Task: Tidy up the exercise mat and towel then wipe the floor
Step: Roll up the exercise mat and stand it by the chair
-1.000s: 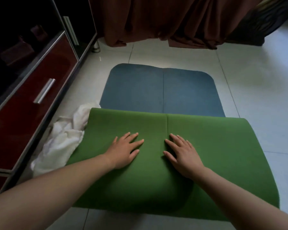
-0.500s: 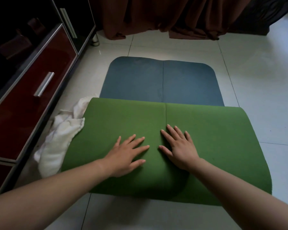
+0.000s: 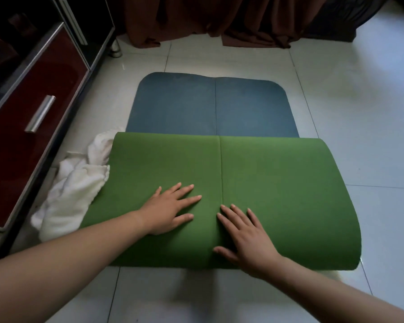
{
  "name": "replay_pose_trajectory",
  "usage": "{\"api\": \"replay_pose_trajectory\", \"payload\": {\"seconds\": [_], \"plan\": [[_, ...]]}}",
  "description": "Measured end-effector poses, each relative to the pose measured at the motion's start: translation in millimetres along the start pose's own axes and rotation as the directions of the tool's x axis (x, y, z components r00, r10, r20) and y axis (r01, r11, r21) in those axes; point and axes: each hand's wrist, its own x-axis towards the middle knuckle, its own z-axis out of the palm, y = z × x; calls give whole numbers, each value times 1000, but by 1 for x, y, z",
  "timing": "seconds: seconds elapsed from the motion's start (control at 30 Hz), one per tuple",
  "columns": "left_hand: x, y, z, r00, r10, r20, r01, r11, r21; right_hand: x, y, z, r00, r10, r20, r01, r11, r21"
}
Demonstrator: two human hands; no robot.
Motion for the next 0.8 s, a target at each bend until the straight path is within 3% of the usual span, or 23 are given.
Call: {"api": "replay_pose_trajectory", "payload": {"seconds": [0.37, 0.47, 0.7, 0.8], "plan": [[-7, 2, 2, 999, 22, -47, -23, 1000, -20, -18, -4, 14, 994, -57, -94, 52, 997, -58], [-14, 10, 1, 991, 19, -130, -22, 1000, -15, -15, -2, 13, 993, -40, -112, 37, 999, -33], [-37, 25, 26, 959, 146, -243, -109, 982, 156, 2, 8, 2, 991, -50, -125, 43, 998, -55], [-36, 21, 29, 980, 143, -136, -126, 983, 131, 1, 7, 3, 993, -62, -104, 55, 997, -62]]}}
